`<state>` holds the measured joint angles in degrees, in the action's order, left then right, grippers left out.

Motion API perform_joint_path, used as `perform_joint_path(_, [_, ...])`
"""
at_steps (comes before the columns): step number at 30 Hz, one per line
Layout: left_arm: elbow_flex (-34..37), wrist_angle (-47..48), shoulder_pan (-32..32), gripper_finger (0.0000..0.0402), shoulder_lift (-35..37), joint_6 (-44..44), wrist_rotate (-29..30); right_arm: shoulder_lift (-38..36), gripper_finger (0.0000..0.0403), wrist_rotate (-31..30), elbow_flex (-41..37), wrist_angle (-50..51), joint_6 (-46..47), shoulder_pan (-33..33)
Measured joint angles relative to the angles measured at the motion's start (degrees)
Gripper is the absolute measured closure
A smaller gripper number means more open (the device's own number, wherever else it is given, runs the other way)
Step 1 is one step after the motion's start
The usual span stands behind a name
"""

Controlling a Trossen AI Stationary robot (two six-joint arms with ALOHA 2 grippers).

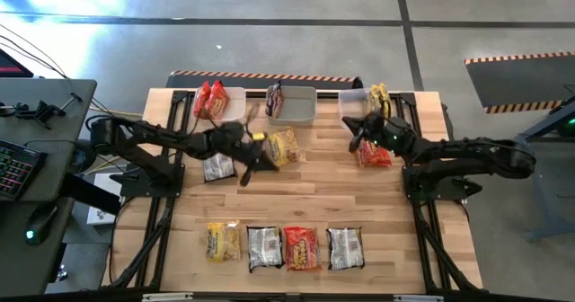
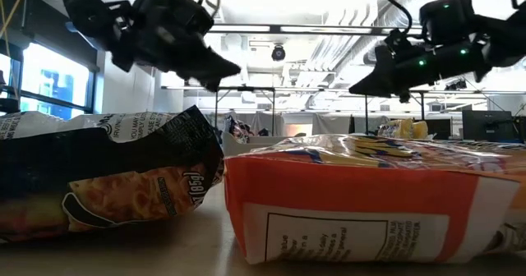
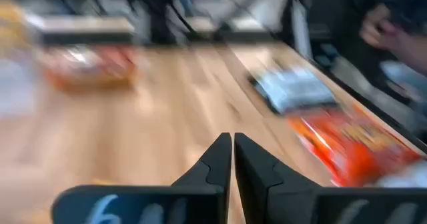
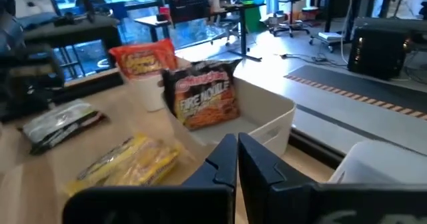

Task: Sort Maruchan noodles
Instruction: Put the black noodle pack into the gray bin

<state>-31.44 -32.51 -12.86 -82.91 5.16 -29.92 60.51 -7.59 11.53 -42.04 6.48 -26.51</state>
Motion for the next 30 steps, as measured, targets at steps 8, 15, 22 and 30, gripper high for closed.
perform_joint_path(8, [0.00, 14.13, 10.26, 0.0329, -0.02, -8.87, 0.88, 0.02, 0.0403, -2.67, 0.27, 0.67, -1.23, 2.58])
perform_joint_path(15, [-1.87, 15.78, 17.46, 0.0282, -3.01, -17.91, 2.21, 0.02, 0.0403, -2.66, 1.95, 0.59, -2.93, 2.56])
perform_joint_path(22, [-11.08, 23.73, 23.12, 0.0256, -10.69, -20.03, 6.62, 0.02, 0.0403, -1.28, 3.72, 0.69, -4.15, 2.58])
perform_joint_path(30, [-20.34, 32.21, 27.47, 0.0245, -17.69, -18.69, 9.77, 0.04, 0.0403, 3.29, 3.74, 2.86, -4.00, 4.72])
